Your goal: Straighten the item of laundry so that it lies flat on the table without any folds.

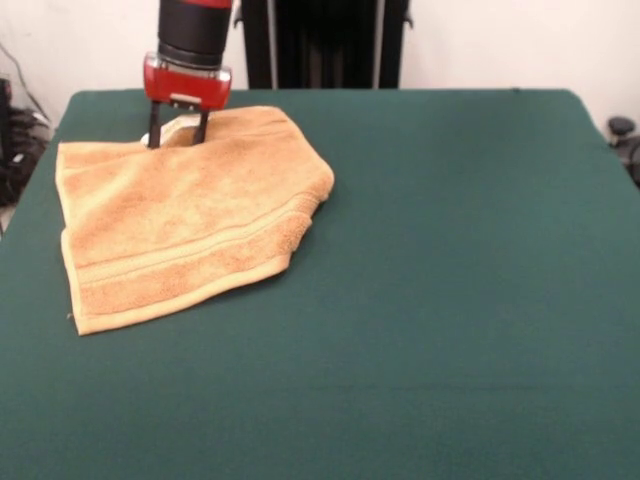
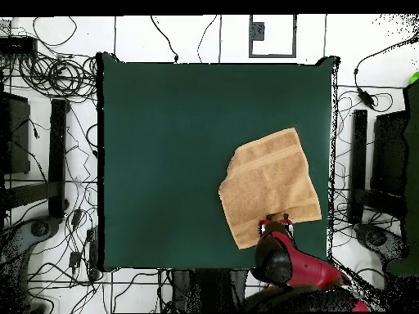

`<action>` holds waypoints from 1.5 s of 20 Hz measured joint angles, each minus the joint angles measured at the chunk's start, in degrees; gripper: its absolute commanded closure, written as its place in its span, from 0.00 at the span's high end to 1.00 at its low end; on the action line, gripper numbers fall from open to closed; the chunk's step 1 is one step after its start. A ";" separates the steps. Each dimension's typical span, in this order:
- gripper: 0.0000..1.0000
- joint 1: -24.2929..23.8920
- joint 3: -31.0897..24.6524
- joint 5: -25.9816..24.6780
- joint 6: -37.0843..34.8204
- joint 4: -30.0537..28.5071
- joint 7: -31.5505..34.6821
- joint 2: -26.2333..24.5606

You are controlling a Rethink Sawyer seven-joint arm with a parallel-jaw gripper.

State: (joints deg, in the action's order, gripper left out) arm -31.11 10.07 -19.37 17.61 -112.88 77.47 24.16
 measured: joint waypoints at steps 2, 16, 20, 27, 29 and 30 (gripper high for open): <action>1.00 0.90 0.22 0.64 -3.28 0.98 0.00 0.31; 1.00 1.14 -1.33 1.05 -16.25 4.87 0.00 1.58; 1.00 0.18 -2.21 1.02 -17.13 4.86 0.00 1.85; 1.00 -0.33 -2.93 1.11 -19.40 5.15 0.00 2.29; 1.00 0.02 -2.92 1.17 -20.43 5.40 0.00 2.42; 1.00 0.25 -2.91 1.19 -21.02 5.55 0.01 2.49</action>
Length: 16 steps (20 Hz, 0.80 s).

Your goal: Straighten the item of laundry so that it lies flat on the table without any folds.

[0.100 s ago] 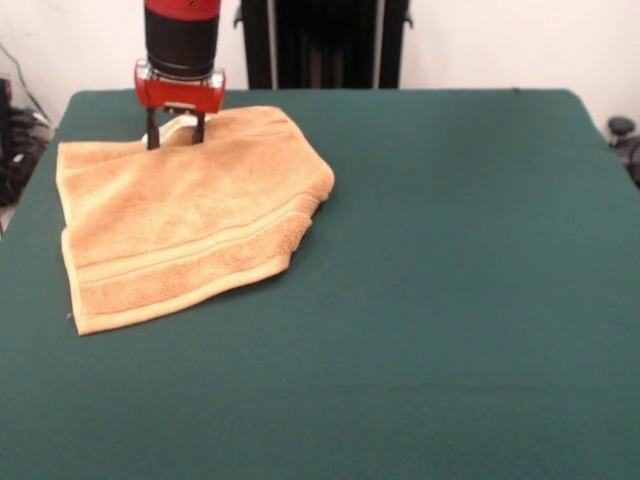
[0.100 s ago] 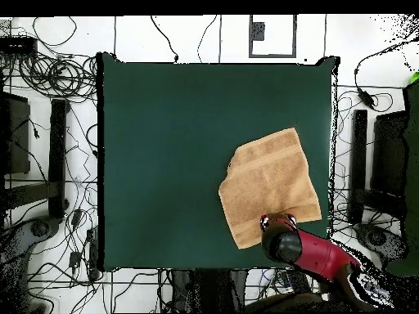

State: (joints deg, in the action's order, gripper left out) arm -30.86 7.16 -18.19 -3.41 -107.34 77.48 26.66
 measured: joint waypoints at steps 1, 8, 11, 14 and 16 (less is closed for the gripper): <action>1.00 0.23 0.01 0.02 -0.60 0.15 0.00 0.08; 1.00 4.58 -0.02 0.07 -9.21 2.87 0.00 1.09; 1.00 5.89 -0.03 0.07 -13.14 4.06 0.00 1.58; 1.00 6.57 -0.03 0.06 -16.21 4.98 0.00 2.04; 1.00 6.72 -0.03 0.06 -17.58 5.45 0.00 2.25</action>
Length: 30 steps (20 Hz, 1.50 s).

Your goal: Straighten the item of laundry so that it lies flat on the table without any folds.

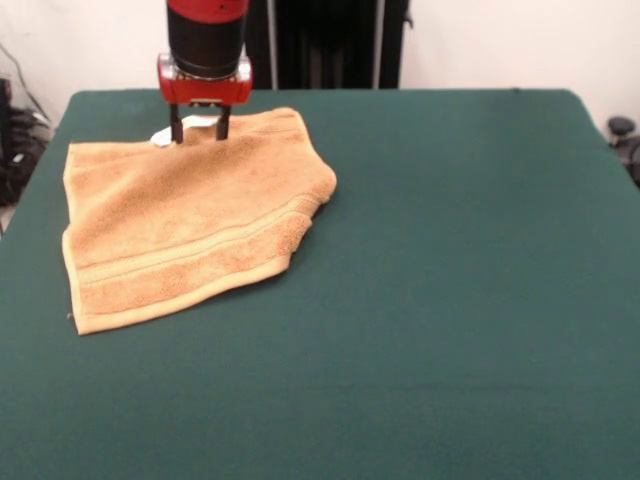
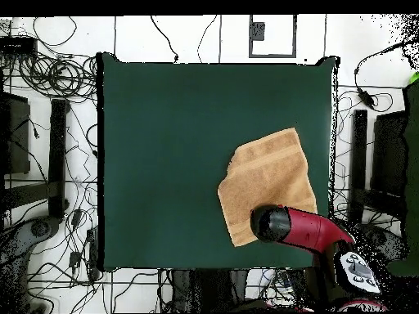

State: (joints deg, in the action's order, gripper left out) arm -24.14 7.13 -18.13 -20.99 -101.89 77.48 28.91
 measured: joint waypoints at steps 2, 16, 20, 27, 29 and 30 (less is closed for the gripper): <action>1.00 -0.03 0.00 0.00 -0.68 0.31 0.00 0.02; 1.00 -0.08 -0.04 -0.01 -1.15 1.03 0.00 -0.24; 1.00 -0.08 -0.07 -0.01 -1.15 1.06 0.00 -0.27; 1.00 -0.09 -0.09 0.00 -1.15 0.91 0.00 0.05; 1.00 -0.09 -0.11 0.07 -1.15 0.67 0.00 0.47; 1.00 -0.10 -0.12 0.20 -1.23 0.29 0.00 1.43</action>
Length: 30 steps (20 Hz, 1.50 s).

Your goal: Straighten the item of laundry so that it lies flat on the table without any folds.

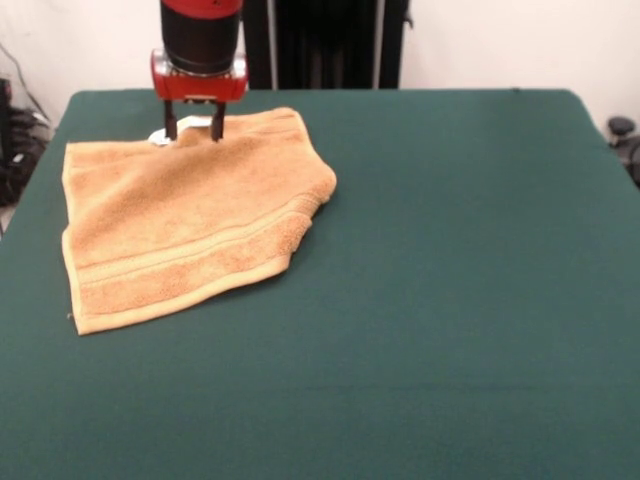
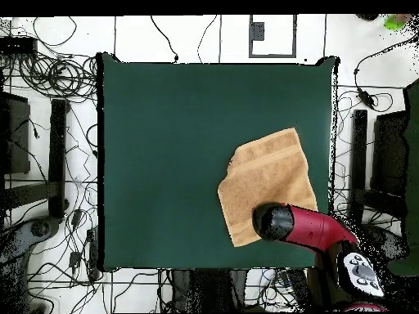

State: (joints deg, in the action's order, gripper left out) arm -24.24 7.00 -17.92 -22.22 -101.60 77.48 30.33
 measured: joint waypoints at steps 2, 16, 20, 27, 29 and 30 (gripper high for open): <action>1.00 -0.01 0.01 0.14 -0.19 -0.26 0.00 0.87; 1.00 1.76 0.30 2.48 -2.24 -0.13 0.00 6.02; 1.00 6.00 1.64 4.01 -2.24 2.03 0.00 3.40; 1.00 15.84 5.27 10.65 -1.51 8.61 2.78 -4.42; 1.00 17.41 5.47 12.71 -0.43 10.77 4.41 -7.30; 1.00 17.64 5.44 13.38 0.13 11.57 4.99 -8.43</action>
State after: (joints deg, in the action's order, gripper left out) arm -6.60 12.44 -4.55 -22.09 -90.03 82.47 21.90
